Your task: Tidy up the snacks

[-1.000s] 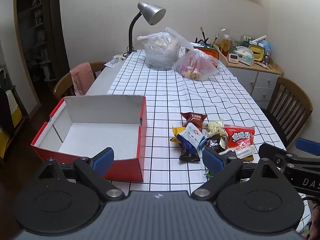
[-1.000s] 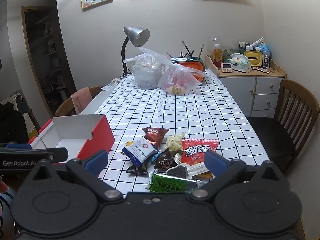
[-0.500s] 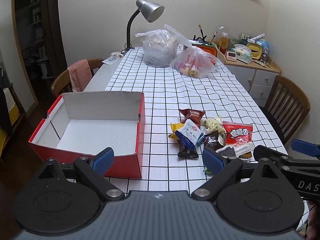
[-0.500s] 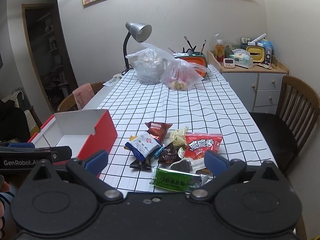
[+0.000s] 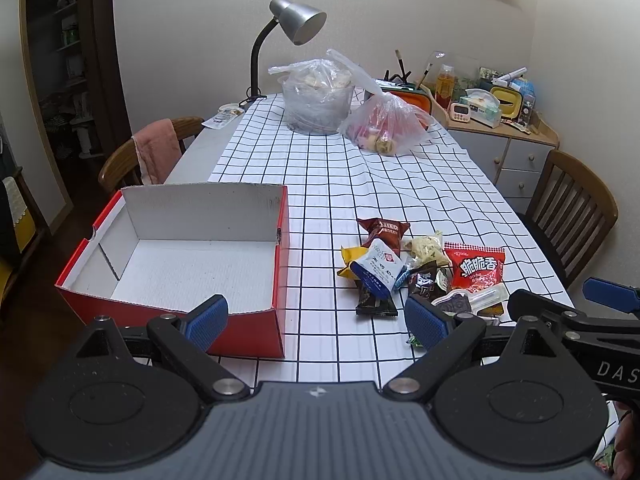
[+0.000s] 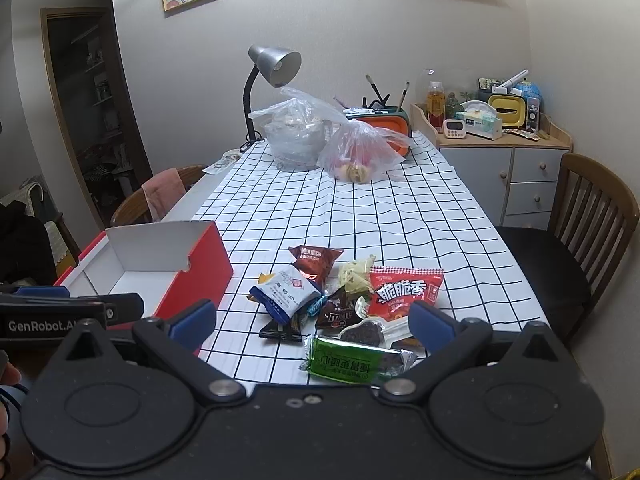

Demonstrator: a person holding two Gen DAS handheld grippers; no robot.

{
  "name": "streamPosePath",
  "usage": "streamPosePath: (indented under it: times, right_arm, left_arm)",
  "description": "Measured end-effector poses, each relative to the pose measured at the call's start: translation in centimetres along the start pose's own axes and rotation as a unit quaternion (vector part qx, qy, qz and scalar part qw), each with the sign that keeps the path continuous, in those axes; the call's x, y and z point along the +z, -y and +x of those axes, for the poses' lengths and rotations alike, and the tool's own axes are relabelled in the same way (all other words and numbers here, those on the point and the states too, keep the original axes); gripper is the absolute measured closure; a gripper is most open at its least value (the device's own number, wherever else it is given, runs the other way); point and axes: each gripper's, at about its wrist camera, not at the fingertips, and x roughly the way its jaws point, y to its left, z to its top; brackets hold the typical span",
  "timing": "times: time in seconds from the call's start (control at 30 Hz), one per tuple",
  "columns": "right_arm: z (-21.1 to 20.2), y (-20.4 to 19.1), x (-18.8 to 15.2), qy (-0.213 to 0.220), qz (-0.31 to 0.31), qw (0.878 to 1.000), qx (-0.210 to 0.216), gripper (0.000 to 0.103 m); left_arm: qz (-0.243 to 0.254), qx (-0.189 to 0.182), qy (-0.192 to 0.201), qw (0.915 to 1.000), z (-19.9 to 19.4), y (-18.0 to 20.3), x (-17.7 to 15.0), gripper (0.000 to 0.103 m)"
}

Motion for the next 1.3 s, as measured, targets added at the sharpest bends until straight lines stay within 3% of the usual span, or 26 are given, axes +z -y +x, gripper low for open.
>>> streamPosePath:
  times: [1.03,1.3]
  right_arm:
    - [-0.5,-2.4,-0.3,0.007,0.002,1.0,-0.013,0.001]
    - [0.1,-2.2,-0.8,-0.003,0.002,1.0,-0.016,0.001]
  left_arm:
    - [0.03,-0.043,0.003,0.9986,0.3,-2.3,0.5,0.007]
    - [0.039,-0.05,-0.012,0.9979,1.3,-2.0,0.2,0.007]
